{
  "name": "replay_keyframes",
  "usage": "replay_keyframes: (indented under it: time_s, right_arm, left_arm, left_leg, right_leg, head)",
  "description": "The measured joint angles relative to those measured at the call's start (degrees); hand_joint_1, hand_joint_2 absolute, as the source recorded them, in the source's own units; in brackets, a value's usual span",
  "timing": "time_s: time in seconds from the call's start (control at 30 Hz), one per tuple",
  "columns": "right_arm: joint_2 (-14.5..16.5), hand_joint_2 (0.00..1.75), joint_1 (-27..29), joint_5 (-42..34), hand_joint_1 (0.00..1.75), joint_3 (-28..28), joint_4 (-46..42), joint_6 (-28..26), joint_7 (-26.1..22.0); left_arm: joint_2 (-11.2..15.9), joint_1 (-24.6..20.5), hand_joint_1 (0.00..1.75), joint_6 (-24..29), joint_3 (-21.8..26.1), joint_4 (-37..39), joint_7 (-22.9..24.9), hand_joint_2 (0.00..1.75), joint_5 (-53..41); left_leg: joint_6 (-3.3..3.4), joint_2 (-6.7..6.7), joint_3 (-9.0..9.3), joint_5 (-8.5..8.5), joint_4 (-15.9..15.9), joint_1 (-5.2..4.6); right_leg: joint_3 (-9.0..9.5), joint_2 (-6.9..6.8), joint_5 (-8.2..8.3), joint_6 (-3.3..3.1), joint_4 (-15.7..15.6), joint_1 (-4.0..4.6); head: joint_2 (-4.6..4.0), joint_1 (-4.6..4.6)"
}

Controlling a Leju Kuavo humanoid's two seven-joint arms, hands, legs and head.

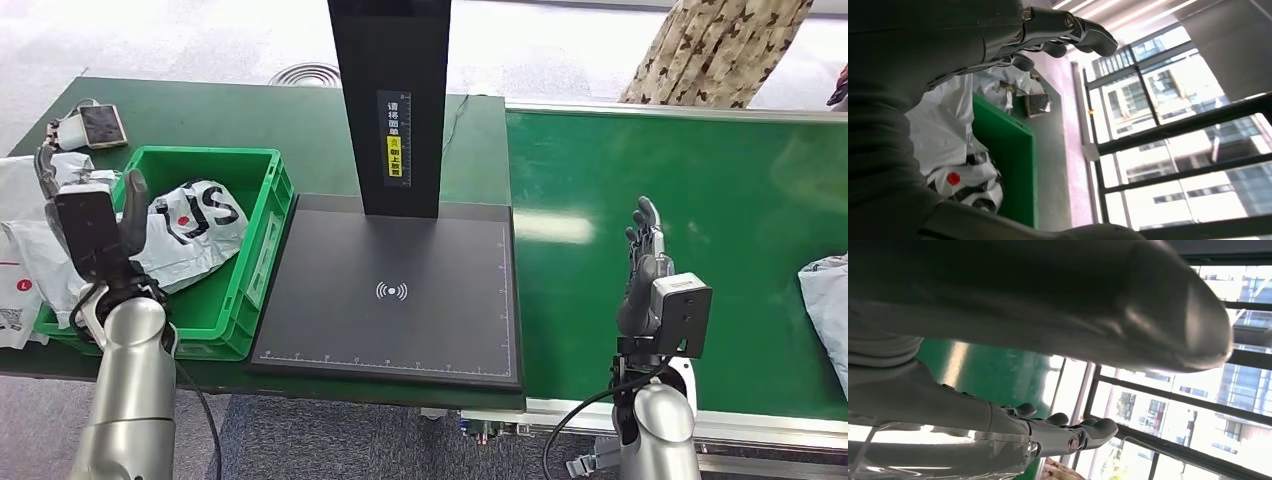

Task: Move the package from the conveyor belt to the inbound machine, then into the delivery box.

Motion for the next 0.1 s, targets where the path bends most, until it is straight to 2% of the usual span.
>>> replay_keyframes:
  time_s: [0.1]
  right_arm:
    - [0.00,0.00,-0.13,0.09,0.00,0.42,0.19,0.23,0.00]
  left_arm:
    - [-1.12,4.27,0.00,-1.50,-3.16,-5.84,-2.96,0.00,5.45]
  left_leg:
    - [0.00,0.00,0.00,0.00,0.00,0.00]
  right_leg:
    - [0.01,-0.01,0.00,0.00,0.00,0.01]
  head:
    - [0.00,-0.01]
